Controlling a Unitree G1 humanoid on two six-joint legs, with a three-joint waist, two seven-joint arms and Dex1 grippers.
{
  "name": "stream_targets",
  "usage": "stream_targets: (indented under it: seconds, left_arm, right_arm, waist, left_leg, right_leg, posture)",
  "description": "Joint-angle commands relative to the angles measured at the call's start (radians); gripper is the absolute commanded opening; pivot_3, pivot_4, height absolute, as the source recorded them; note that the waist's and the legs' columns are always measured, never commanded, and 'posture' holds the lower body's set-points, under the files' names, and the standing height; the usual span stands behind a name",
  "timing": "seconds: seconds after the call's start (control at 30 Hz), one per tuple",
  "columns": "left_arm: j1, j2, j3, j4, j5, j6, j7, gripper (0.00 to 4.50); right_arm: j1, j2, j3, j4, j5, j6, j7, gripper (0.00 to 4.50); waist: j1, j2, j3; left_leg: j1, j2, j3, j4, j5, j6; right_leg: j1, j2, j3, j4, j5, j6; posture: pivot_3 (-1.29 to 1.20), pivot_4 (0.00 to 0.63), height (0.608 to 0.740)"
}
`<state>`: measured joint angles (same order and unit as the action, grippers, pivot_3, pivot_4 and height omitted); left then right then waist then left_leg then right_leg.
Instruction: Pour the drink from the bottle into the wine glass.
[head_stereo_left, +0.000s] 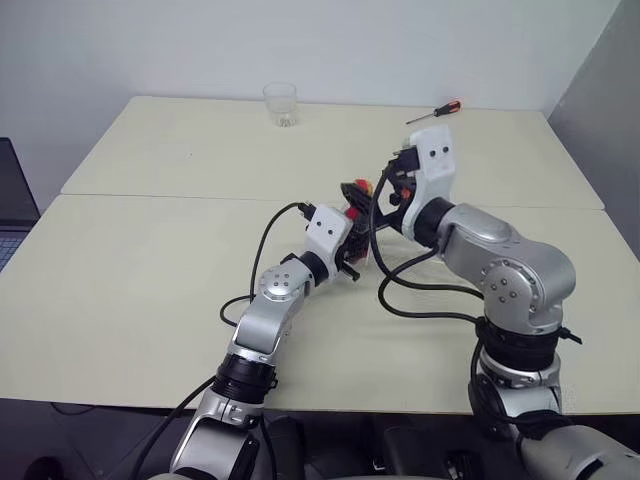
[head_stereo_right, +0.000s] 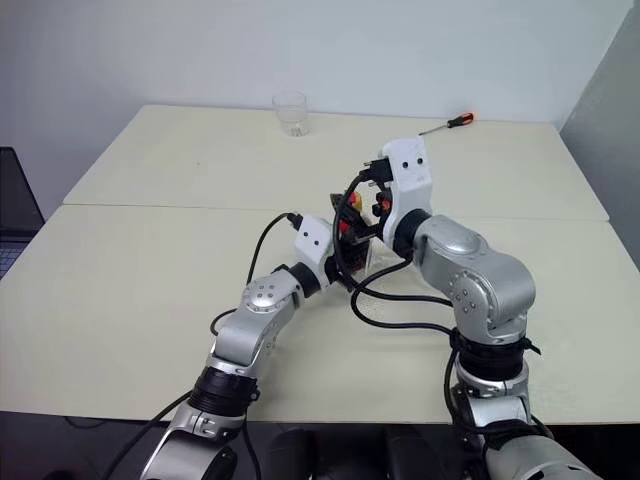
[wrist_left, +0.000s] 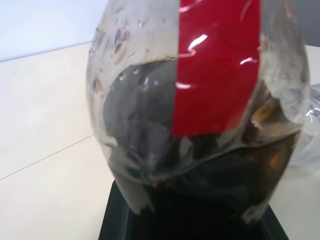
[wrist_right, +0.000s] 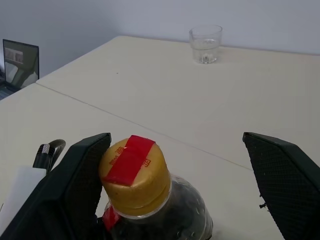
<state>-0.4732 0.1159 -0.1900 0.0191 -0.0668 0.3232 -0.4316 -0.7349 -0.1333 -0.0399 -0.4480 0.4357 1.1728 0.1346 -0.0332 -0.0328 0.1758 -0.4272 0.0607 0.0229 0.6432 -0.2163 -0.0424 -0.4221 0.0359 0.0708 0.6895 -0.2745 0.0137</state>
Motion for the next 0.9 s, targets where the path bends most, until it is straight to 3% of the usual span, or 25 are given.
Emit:
stream_targets:
  seconds: [0.03,0.9]
  left_arm:
    - [-0.016,0.002,0.02,-0.036,-0.017,-0.024,-0.005,0.75]
    - [-0.031,0.002,0.025,-0.002,-0.012,-0.046,-0.022,0.75]
  right_arm:
    - [0.002,-0.036,-0.066,-0.039,-0.003,-0.014,-0.009,4.5]
    - [0.105,-0.18,-0.082,-0.14,0.143,-0.009,0.103,4.5]
  waist:
    - [0.0,0.0,0.0]
    - [-0.001,0.0,0.0]
  left_leg:
    - [0.0,0.0,0.0,0.0,0.0,0.0]
    - [0.0,0.0,-0.001,0.0,0.0,0.0]
  right_leg:
    - [0.0,0.0,0.0,0.0,0.0,0.0]
    - [0.0,0.0,0.0,-0.001,0.0,0.0]
  posture:
    - [0.0,0.15,0.74]
    - [0.0,0.15,0.74]
